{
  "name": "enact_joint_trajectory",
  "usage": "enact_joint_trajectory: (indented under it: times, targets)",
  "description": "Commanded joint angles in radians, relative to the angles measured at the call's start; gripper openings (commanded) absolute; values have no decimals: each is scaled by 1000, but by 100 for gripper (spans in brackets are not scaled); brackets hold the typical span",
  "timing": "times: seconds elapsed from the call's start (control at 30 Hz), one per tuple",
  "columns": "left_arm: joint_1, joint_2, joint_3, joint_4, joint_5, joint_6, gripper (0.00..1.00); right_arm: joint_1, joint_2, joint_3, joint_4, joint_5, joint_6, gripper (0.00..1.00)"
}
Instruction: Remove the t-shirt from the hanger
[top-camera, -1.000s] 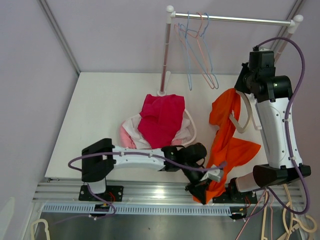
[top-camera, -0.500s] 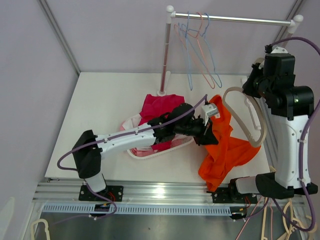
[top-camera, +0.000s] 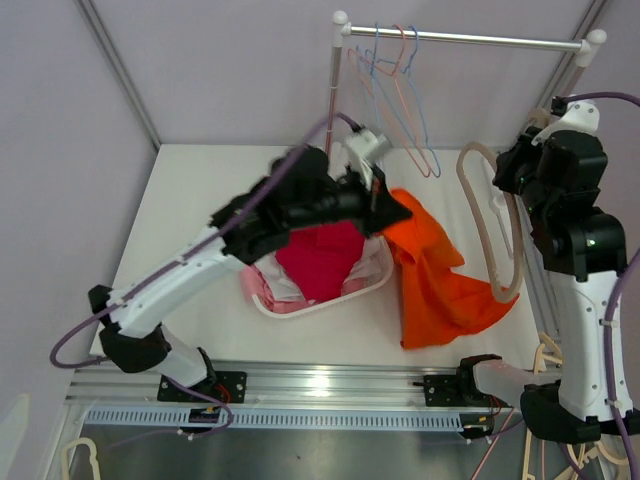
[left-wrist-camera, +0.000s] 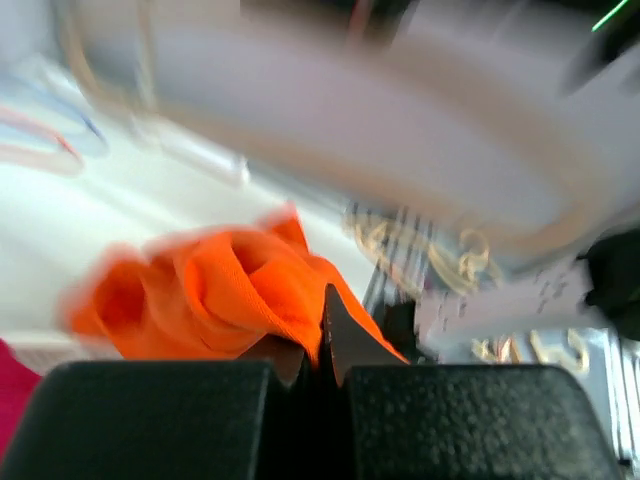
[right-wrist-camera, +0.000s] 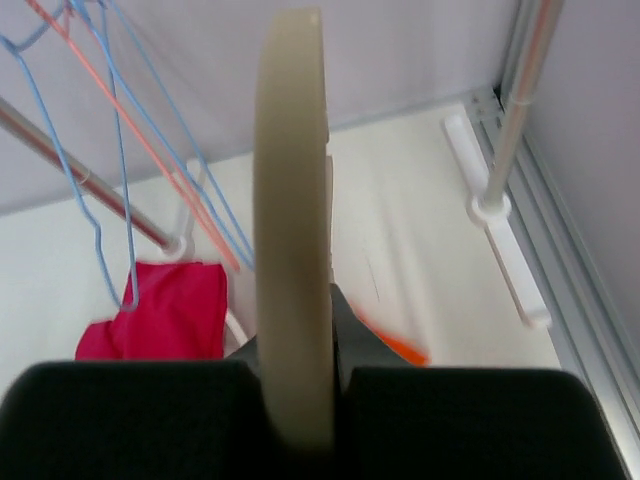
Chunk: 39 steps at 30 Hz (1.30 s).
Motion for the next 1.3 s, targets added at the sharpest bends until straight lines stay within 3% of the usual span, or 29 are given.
enact_joint_trajectory:
  times: [0.0,0.1,0.23,0.27,0.37,0.53,0.73,0.93,1.03,1.2,1.27]
  targets:
    - [118,-113,223,-38,32,49,1,3,-43,-206,388,-15,-48,0]
    - [233,-105,299,43,103,63,1,3,-103,-302,563,-56,-61,0]
    - [347,-75,386,164,167,72,1,1,-85,-306,596,-70,-56,0]
    - [388,-27,511,161,183,74,1,1,-60,-292,588,-69,-55,0]
    - [462,46,667,170,210,74,1,0,-23,-261,577,-67,-64,0]
    - [546,74,664,284,219,15,1,-31,6,-304,755,-119,-85,0]
    - [548,116,652,272,223,63,1,-106,170,-180,744,-283,-67,0]
    - [563,74,659,234,186,95,1,-121,251,-155,826,-363,-70,0]
    - [560,1,524,207,123,144,1,-134,317,-102,839,-435,-81,0]
    - [501,-361,-65,434,-81,144,1,-130,400,-69,936,-500,-90,0]
    - [494,-390,-97,404,-103,115,1,-123,412,-66,994,-506,-90,0]
